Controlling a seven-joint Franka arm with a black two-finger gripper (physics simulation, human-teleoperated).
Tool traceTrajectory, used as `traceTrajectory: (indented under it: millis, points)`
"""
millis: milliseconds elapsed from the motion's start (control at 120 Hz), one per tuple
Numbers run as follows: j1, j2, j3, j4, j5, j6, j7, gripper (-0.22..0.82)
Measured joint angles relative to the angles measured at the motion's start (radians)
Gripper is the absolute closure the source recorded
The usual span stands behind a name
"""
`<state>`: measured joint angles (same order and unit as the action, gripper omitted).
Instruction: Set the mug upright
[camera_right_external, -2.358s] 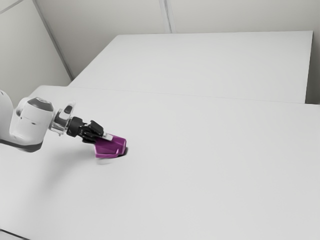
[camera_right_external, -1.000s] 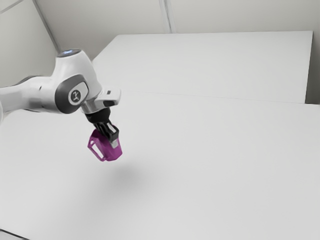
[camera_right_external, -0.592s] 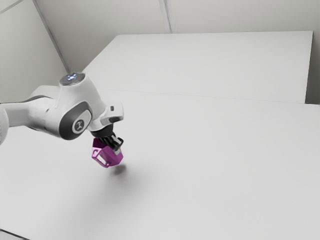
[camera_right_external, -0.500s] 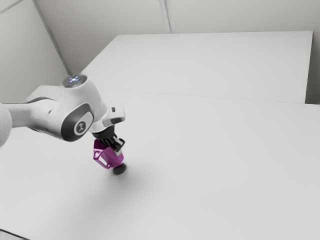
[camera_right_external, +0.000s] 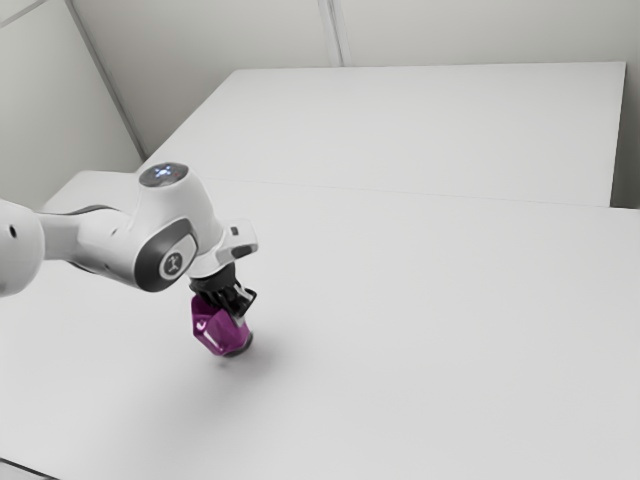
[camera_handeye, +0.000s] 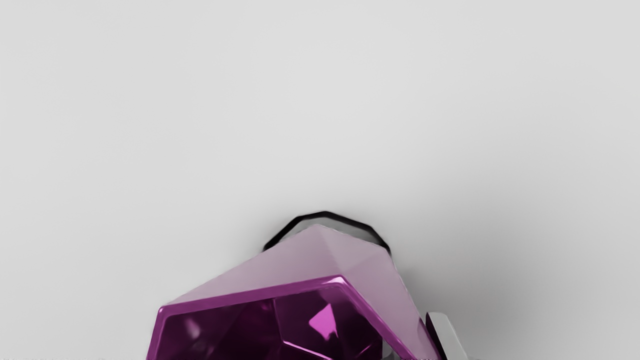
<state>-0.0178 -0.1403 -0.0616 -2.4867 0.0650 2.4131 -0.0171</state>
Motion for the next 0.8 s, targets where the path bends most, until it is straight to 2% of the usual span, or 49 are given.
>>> traceTrajectory:
  millis: [233, 550, 800]
  points:
    - [-0.001, 0.018, -0.001, 0.001, 0.000, 0.004, -0.030, 0.77]
    - [-0.006, 0.016, -0.002, 0.005, -0.030, -0.011, -0.038, 0.44]
    - [-0.007, 0.002, -0.003, 0.030, -0.033, -0.028, -0.037, 0.28]
